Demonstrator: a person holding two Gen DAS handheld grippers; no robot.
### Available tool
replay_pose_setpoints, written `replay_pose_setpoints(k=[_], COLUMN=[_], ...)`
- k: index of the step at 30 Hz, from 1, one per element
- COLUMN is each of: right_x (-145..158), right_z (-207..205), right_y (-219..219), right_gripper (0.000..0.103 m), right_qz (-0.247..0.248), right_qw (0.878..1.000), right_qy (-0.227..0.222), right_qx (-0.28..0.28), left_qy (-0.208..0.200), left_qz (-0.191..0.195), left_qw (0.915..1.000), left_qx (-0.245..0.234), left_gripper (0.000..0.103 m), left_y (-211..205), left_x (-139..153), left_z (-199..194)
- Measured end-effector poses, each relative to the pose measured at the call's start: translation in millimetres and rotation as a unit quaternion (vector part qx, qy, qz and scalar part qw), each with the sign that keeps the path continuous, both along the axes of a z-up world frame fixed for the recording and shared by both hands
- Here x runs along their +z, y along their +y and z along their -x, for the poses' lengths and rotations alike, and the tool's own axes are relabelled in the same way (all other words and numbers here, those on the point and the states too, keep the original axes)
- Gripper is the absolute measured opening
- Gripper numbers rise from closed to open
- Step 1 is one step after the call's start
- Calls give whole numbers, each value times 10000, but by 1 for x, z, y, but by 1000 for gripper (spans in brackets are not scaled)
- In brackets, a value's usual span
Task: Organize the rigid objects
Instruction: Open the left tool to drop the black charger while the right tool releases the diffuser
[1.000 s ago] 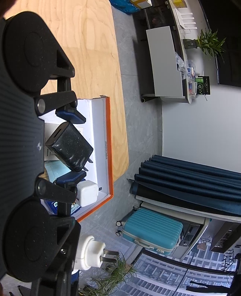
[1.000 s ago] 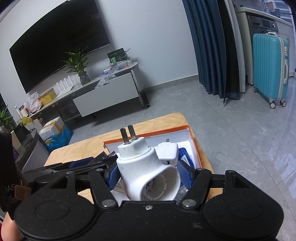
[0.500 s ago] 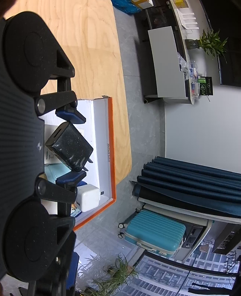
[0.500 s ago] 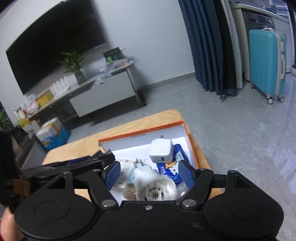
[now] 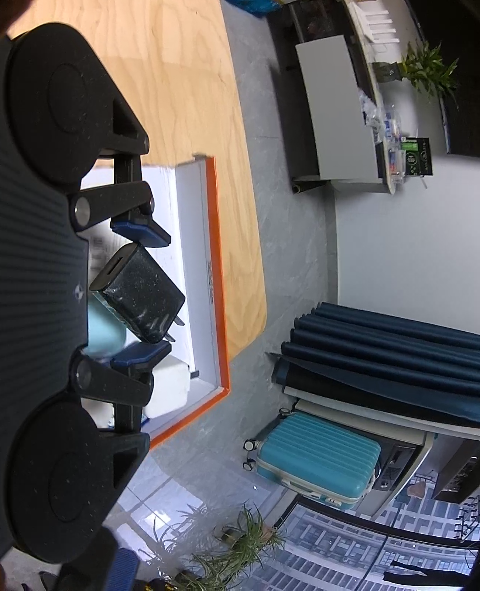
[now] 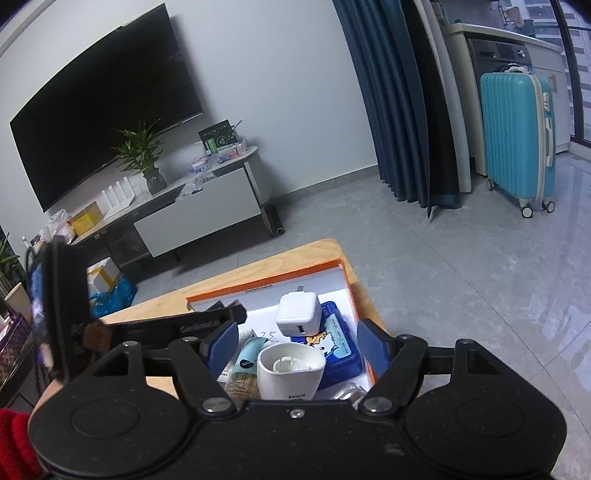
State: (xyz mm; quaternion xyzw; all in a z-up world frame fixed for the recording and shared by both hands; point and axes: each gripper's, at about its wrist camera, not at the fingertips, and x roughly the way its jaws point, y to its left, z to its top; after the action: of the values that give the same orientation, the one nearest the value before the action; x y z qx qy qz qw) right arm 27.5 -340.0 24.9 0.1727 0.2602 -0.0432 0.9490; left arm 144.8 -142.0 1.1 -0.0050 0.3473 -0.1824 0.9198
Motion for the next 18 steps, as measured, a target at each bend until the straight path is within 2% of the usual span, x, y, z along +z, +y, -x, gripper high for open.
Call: replay_pose_setpoints(k=[4,9,18], right_x=[2,2,8], right_z=[4,10,32], right_y=[1,4,19], right_gripper=[84,84,89], right_qz=[1,-11,273], right_qw=[10000,10000,9993], right_qy=[-60,-76,-42], right_qx=[16,59,244], left_qy=[-4,42,-25], left_qz=[66,158,-92], left_qw=[10000,9998,9986], left_qx=[-21,130,515], left_gripper=[70,74,99], left_y=[1,13,34], left_x=[2,8,29], left_z=[-1,8,56])
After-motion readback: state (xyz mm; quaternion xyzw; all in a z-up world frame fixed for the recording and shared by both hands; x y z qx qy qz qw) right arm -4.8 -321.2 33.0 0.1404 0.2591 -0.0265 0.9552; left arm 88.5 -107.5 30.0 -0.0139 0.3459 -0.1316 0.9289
